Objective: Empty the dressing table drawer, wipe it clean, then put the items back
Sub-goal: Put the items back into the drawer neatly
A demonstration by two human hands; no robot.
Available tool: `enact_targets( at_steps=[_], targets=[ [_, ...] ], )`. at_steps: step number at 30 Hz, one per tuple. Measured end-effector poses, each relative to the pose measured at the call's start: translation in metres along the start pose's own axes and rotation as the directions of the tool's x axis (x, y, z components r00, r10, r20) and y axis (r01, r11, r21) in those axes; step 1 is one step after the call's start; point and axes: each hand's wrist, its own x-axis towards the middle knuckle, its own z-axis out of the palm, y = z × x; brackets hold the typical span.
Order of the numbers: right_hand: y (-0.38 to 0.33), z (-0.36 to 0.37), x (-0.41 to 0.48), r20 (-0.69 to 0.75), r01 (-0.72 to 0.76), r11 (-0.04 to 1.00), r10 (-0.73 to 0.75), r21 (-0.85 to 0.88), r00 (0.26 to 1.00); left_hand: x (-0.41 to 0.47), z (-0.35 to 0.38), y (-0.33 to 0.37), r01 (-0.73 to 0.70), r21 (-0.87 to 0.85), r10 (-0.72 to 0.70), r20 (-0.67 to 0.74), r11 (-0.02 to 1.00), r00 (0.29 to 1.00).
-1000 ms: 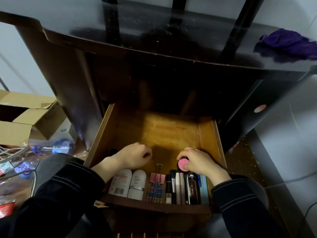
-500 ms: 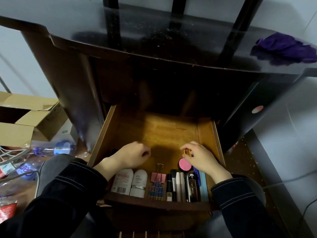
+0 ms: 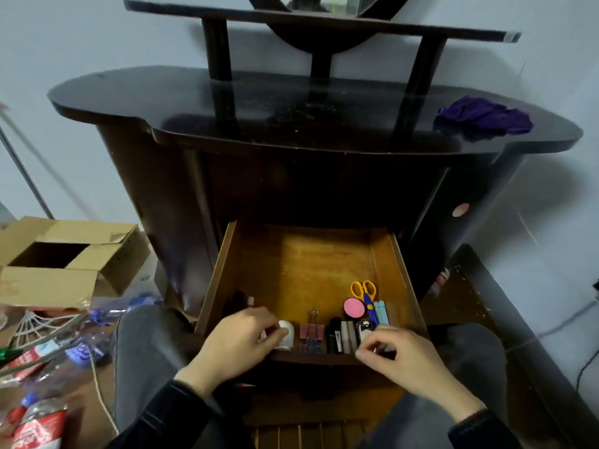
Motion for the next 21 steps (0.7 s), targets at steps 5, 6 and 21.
enact_targets(
  at_steps=[5, 6, 21],
  targets=[
    [-0.005, 0.008, -0.015, -0.036, 0.029, 0.995, -0.033, -0.100, 0.999, -0.035, 0.000, 0.006, -0.067, 0.068, 0.078, -0.170, 0.995, 0.982],
    [-0.005, 0.010, -0.016, -0.066, 0.021, 0.996, -0.026, -0.086, 0.997, -0.038, 0.001, 0.006, -0.071, 0.091, 0.089, -0.211, 0.993, 0.973],
    [-0.002, 0.012, -0.006, -0.249, 0.025, 0.998, -0.040, -0.065, 0.968, -0.027, 0.011, -0.001, -0.104, 0.169, 0.154, -0.319, 0.980, 0.935]
  ],
)
